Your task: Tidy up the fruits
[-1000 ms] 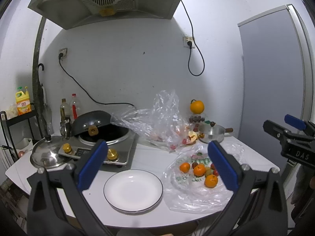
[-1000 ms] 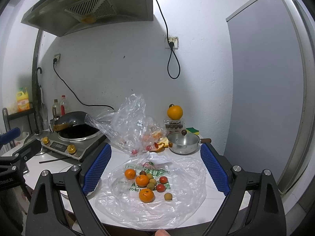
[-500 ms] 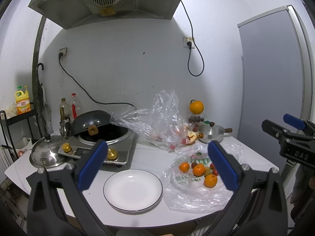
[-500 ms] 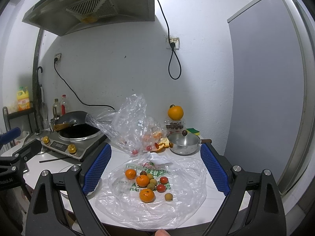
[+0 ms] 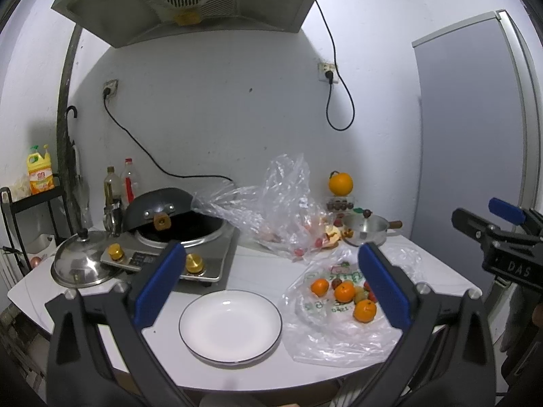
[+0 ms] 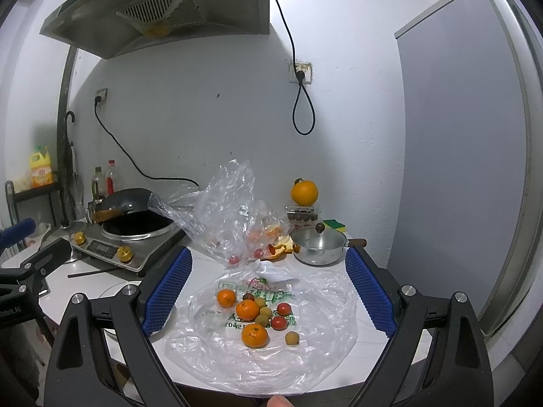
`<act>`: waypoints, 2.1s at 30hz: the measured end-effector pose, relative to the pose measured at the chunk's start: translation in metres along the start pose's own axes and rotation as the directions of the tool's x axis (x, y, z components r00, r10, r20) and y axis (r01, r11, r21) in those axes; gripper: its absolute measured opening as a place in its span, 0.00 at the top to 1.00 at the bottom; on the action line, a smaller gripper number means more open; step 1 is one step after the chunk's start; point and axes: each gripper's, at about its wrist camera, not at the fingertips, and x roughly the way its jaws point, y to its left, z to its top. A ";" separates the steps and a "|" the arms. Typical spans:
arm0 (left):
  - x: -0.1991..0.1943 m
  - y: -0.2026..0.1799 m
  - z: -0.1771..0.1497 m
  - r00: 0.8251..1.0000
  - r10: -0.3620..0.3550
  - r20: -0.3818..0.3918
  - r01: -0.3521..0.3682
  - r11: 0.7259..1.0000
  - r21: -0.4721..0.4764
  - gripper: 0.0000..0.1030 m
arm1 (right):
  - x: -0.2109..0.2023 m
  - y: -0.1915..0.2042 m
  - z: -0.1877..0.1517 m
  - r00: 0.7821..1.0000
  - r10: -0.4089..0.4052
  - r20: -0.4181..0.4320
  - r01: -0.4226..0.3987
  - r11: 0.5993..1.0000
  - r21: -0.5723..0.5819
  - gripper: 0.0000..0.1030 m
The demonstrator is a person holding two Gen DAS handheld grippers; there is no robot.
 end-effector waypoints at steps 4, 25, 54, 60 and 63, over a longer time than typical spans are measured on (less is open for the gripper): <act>0.003 0.001 -0.001 1.000 0.000 -0.001 0.000 1.000 -0.001 0.01 | 0.003 0.001 -0.001 1.000 0.006 -0.010 -0.006 1.000 -0.004 0.09; 0.079 -0.029 -0.028 0.987 -0.035 -0.154 0.045 0.997 0.062 0.01 | 0.057 -0.027 -0.032 0.992 -0.010 -0.128 0.012 1.000 0.014 0.09; 0.169 -0.127 -0.079 0.919 -0.092 -0.382 0.176 0.966 0.190 0.01 | 0.142 -0.075 -0.092 0.942 0.092 -0.322 -0.099 0.995 -0.006 0.30; 0.185 -0.145 -0.088 0.897 -0.110 -0.427 0.218 0.952 0.213 0.08 | 0.156 -0.085 -0.102 0.927 0.127 -0.353 -0.126 0.992 0.025 0.43; 0.194 -0.152 -0.093 0.882 -0.118 -0.455 0.238 0.947 0.215 0.10 | 0.161 -0.091 -0.107 0.922 0.142 -0.361 -0.137 0.990 0.037 0.45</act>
